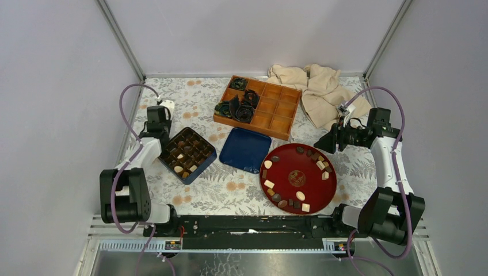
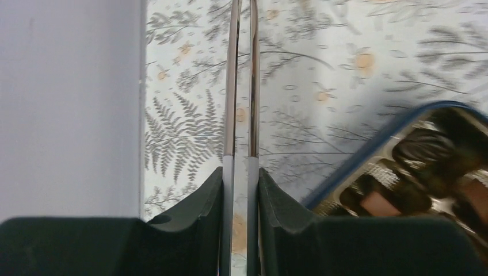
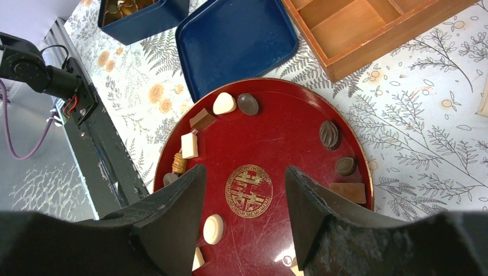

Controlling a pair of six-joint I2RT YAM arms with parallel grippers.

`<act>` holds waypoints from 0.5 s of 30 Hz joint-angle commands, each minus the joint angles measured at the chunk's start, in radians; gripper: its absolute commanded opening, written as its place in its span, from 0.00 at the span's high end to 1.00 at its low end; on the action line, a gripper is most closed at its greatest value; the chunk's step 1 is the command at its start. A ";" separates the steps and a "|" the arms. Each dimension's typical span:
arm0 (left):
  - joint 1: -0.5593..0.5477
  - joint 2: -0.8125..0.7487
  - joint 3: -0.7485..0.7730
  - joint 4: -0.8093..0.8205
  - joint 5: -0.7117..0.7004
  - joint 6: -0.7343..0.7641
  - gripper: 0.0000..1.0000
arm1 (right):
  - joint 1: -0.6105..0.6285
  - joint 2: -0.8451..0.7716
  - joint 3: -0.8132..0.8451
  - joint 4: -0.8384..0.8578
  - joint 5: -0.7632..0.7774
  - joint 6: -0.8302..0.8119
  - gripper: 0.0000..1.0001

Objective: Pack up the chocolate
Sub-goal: Place the clamp at the center of the board.

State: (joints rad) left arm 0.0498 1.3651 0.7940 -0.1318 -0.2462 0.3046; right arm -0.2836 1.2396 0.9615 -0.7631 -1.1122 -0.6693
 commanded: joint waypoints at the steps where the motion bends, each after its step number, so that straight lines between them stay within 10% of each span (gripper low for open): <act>1: 0.088 0.047 -0.016 0.225 0.015 0.041 0.78 | -0.005 -0.001 0.047 -0.040 -0.058 -0.039 0.40; 15: 0.304 0.229 -0.034 0.214 0.277 -0.085 0.53 | -0.004 -0.018 0.054 -0.067 -0.086 -0.062 0.40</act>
State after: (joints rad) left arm 0.3145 1.5936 0.7532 0.0147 -0.0696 0.2745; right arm -0.2836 1.2404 0.9680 -0.8040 -1.1469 -0.7036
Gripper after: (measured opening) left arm 0.434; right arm 0.601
